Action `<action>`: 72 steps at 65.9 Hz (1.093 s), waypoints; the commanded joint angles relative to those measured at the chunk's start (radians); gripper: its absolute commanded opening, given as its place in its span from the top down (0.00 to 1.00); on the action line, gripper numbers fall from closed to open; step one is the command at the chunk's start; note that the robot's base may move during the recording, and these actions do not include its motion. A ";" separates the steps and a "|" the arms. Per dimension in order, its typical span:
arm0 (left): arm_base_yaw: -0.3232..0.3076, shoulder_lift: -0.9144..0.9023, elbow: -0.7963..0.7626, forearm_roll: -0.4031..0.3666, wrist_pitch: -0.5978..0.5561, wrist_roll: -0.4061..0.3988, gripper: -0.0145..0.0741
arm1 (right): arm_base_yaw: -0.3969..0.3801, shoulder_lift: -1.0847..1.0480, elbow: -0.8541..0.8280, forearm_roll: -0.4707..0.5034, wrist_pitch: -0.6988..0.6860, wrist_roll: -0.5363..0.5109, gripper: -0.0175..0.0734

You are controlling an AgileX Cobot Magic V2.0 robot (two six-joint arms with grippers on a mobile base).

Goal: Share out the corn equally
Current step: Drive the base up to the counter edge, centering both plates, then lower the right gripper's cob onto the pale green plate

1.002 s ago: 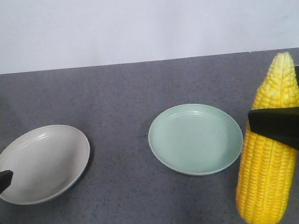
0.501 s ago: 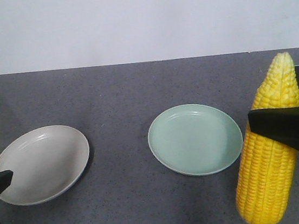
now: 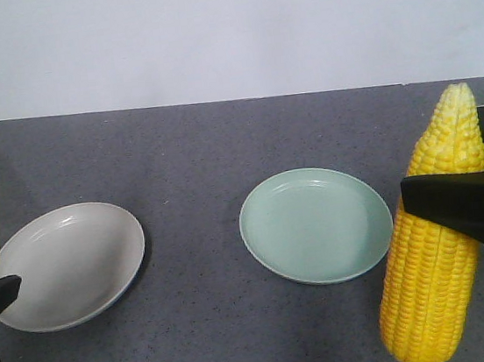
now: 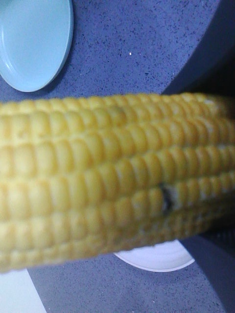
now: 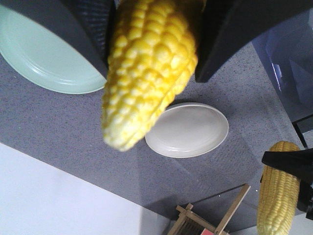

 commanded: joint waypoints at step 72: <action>-0.001 -0.004 -0.028 0.004 -0.066 0.000 0.48 | 0.239 0.767 -0.663 -0.700 0.180 0.739 0.55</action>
